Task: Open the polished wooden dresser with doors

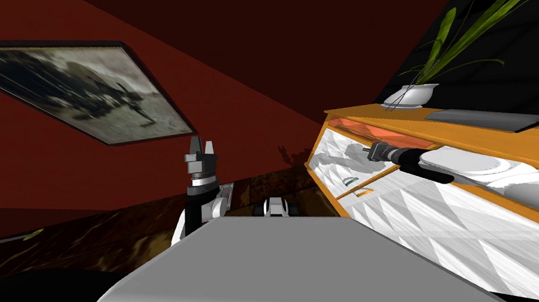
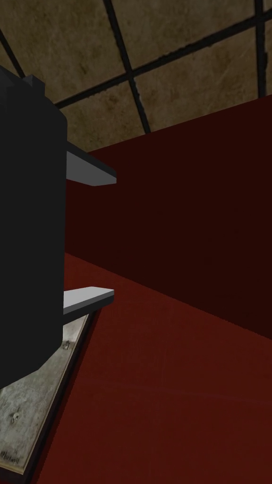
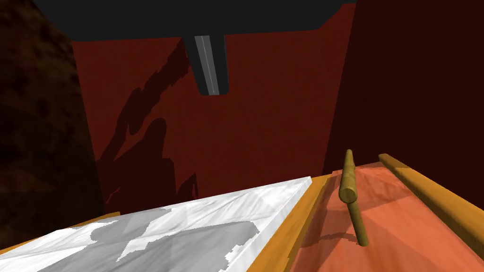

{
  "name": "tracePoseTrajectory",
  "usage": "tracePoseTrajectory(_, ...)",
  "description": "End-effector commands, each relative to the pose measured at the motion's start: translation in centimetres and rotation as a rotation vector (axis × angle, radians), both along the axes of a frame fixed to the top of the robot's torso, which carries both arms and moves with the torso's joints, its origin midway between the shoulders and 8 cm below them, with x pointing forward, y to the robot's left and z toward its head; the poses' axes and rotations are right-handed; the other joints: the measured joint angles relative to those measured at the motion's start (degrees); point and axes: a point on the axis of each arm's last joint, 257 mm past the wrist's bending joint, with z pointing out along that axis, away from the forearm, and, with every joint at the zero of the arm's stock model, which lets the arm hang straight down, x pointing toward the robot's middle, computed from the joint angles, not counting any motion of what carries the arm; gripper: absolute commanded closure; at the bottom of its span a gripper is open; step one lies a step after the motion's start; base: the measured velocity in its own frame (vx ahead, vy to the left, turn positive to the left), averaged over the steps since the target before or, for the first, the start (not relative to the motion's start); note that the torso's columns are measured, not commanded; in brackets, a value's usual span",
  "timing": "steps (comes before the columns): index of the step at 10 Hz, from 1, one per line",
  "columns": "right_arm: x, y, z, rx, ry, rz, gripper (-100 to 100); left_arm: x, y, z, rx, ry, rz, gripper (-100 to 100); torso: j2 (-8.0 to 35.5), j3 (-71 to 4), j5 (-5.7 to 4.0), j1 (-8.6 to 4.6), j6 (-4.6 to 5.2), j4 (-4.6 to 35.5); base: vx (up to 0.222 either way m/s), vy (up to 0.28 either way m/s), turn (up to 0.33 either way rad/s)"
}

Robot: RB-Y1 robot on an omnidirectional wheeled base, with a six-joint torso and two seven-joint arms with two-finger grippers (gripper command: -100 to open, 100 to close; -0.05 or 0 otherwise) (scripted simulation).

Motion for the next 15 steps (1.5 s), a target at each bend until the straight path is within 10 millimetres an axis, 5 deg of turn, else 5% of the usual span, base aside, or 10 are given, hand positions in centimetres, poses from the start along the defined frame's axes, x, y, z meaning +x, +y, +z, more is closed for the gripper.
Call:
tracePoseTrajectory(1,0.0,0.1,0.1,0.0,-0.001,0.001,100,0.0,0.0,0.0,0.0,0.0,0.0,0,-0.13,-0.08,0.0,0.0,0.0,-0.04,-0.009,0.111,-0.013)
tracePoseTrajectory(2,0.5,-0.2,1.8,-0.014,-0.016,0.004,-100,0.0,0.0,0.0,0.0,0.0,0.0,0,-0.22,-0.15,-0.11,-0.45,0.0,-0.07,0.022,-0.065,-0.034)
tracePoseTrajectory(6,1.4,-0.7,5.4,-0.042,-0.051,0.006,-100,0.0,0.0,0.0,0.001,0.001,0.0,0,-0.17,-0.1,-0.1,-0.29,0.0,-0.05,0.048,-0.176,-0.026)
tracePoseTrajectory(10,1.7,-0.8,5.8,-0.045,-0.056,0.006,-100,0.0,0.0,0.0,0.0,0.0,0.0,0,0.01,0.01,0.08,0.24,-0.01,0.0,0.022,-0.062,-0.006)
tracePoseTrajectory(11,1.7,-0.8,5.8,-0.045,-0.055,0.006,100,0.0,0.0,0.0,0.0,0.0,0.0,0,-0.02,-0.01,0.03,0.08,0.0,-0.01,0.0,0.0,0.0)
tracePoseTrajectory(15,1.7,-0.6,5.8,-0.041,-0.054,0.009,100,0.0,0.0,0.0,0.0,0.0,0.0,0,-0.21,-0.13,0.02,0.1,-0.06,-0.08,-0.038,0.156,-0.008)
